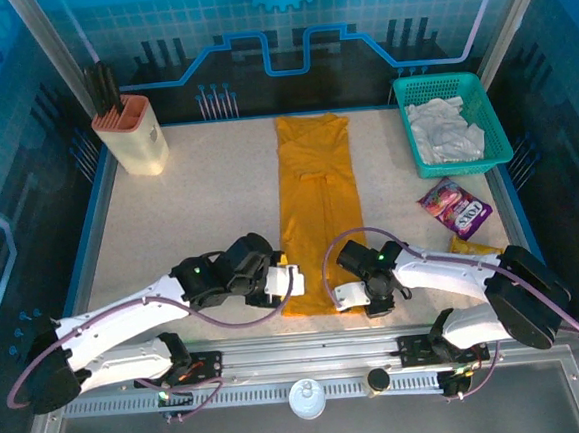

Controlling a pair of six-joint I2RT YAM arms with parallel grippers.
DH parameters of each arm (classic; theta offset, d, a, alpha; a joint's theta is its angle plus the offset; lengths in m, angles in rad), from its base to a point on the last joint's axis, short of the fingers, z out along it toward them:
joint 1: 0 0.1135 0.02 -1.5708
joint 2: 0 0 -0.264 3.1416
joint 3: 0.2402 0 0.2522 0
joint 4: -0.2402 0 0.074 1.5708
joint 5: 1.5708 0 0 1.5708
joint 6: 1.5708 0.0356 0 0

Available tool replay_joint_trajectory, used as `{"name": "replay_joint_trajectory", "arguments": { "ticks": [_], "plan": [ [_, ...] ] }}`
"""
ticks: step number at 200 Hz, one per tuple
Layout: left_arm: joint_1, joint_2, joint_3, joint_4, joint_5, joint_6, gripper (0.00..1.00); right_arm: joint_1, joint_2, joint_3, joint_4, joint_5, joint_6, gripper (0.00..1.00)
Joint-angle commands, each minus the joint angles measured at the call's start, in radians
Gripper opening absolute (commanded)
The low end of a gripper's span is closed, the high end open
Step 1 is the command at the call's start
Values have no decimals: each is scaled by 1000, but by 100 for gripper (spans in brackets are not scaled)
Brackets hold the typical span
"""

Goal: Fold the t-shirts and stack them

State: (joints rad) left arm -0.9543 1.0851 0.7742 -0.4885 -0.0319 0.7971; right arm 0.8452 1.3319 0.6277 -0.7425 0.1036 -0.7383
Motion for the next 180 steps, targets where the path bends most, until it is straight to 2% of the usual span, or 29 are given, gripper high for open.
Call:
{"name": "replay_joint_trajectory", "arguments": {
  "ticks": [1,13,43,48,58,67,77,93,120,180],
  "plan": [
    [-29,-7,29,-66,19,-44,8,-11,21,-11,105,64,-6,36],
    [-39,8,46,-119,9,-55,1,-11,20,-10,122,67,-4,35],
    [-77,48,42,-169,-1,-30,0,-11,28,-6,147,83,-3,34],
    [-83,56,37,-165,1,-23,6,-11,29,-5,147,85,-3,34],
    [-94,76,28,-152,7,-7,32,-11,30,-1,143,91,-2,34],
    [-99,97,25,-145,18,8,47,-11,27,1,139,98,0,34],
    [-101,118,21,-130,24,22,59,-11,19,-3,130,105,1,34],
    [-104,150,13,-102,26,50,72,-12,4,-4,118,113,5,35],
    [-107,187,-16,-32,23,111,82,-10,-19,-3,107,117,11,35],
    [-106,306,-31,26,-6,205,85,-1,-24,1,83,126,25,35]
  ]
}}
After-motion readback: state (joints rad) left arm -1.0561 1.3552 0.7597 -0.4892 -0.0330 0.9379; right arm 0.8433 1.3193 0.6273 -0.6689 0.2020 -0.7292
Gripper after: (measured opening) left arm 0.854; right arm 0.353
